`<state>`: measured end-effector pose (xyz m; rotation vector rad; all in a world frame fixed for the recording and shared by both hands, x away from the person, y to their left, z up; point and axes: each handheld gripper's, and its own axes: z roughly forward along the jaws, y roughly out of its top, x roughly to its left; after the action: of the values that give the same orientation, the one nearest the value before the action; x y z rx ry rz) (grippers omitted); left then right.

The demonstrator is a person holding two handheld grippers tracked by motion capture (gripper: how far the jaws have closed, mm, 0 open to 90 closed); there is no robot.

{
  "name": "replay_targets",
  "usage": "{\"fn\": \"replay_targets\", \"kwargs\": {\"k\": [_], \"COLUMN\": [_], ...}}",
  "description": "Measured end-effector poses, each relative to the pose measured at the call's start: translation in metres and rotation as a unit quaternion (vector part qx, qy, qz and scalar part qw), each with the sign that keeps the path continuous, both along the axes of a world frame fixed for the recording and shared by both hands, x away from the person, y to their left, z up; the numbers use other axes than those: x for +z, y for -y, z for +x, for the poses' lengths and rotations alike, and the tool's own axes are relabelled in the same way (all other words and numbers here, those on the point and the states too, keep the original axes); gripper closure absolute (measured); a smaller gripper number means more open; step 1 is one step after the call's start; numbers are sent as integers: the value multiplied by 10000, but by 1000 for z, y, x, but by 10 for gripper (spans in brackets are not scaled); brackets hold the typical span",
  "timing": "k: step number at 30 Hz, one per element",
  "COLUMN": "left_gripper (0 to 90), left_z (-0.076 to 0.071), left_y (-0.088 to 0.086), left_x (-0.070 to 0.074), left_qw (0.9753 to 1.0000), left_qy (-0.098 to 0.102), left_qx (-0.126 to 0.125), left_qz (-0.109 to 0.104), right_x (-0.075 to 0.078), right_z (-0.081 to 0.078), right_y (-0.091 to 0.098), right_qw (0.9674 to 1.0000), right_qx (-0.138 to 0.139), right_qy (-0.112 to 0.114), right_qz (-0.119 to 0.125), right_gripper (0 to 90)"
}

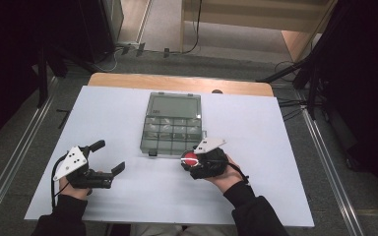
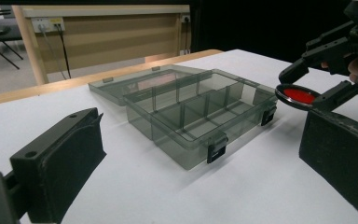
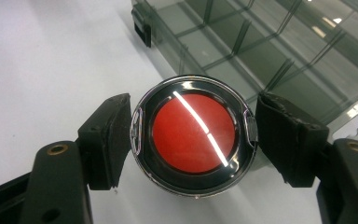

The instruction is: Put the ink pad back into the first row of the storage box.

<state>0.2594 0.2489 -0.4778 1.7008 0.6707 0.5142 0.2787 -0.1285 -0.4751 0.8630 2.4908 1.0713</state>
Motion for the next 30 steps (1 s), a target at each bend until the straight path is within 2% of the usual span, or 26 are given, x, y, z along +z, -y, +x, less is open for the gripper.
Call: {"fn": "replay_targets", "kwargs": {"k": [9,15,23,30], "left_gripper": [0,0,0,0], "left_z": [0,0,0,0], "left_y": [1,0,0,0], "left_x": [0,0,0,0], "left_qw": [10000,10000,10000,10000], "left_qy": [2,-6,-5,3], "left_qx": [-29,-6,-11,-24], "left_qz": [26,-3,-14,-28], "right_x": [13,26,32,31], "right_z": [11,28,48,65], "right_y": [-8,-14,-22,-28], "right_qw": [9999,9997,9995,9992], "right_qx": [87,50,-41,-139], "right_qy": [112,194,209,192], "right_qz": [-85,-124,-228,-337], "right_gripper": [310,309,309,309]}}
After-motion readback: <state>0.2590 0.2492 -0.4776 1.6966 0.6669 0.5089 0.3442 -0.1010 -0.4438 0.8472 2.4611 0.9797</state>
